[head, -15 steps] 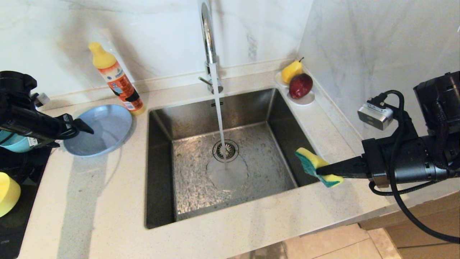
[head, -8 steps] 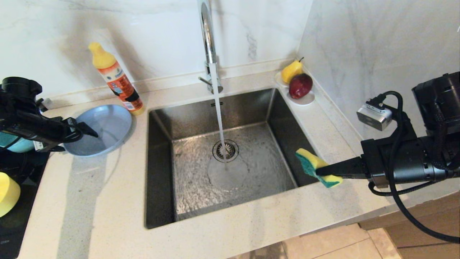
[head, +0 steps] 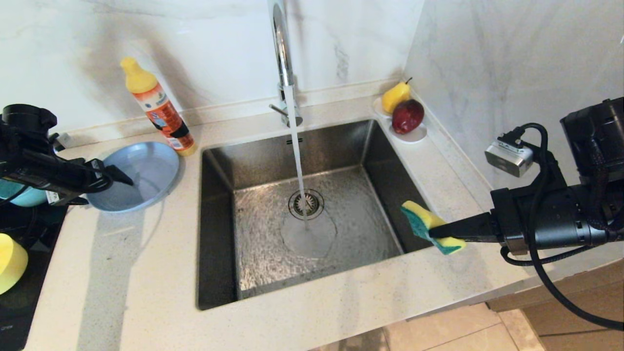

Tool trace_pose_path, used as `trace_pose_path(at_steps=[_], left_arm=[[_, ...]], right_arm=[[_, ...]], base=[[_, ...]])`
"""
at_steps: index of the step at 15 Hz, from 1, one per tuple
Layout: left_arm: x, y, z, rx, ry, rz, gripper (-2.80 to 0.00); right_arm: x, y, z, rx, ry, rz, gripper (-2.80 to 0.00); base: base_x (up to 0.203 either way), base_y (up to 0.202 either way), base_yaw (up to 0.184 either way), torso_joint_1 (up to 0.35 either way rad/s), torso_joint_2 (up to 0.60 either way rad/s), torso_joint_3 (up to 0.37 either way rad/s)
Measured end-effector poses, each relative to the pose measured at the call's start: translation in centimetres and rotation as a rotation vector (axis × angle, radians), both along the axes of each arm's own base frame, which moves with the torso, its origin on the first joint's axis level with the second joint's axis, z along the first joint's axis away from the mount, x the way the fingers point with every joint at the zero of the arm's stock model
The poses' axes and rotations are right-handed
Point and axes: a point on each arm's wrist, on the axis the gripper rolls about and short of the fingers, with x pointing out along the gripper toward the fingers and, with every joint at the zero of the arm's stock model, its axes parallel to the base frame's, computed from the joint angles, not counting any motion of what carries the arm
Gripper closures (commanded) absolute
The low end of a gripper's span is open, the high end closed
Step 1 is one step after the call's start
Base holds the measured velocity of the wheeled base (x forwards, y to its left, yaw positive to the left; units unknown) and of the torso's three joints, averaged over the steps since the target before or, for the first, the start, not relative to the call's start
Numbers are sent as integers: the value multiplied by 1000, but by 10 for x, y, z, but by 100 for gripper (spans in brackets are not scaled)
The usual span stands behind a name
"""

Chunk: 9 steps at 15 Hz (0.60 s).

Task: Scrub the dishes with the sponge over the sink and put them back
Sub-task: Wash the plate

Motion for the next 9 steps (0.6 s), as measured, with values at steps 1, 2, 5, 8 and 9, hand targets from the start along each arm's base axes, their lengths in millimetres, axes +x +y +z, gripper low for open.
trace_pose_path(at_steps=[1,2,5,8,9], left_arm=[[0,0,0,-2,-1,0,-280],[0,0,0,-2,-2,-1,0],[0,0,1,-16,-14,-10,0],[1,0,3,-13,-27,-6,0],[1,0,3,-13,-28,-5,0]], right_arm=[[0,0,0,0,-1,1,0],[0,0,0,0,-2,0,0],[0,0,0,0,-1,0,0],[0,0,0,0,-1,1,0],[0,0,0,1,-1,0,0]], base=[[0,0,0,0,0,0],[0,0,0,0,0,0],[0,0,0,0,0,0],[0,0,0,0,0,0],[0,0,0,0,0,0]])
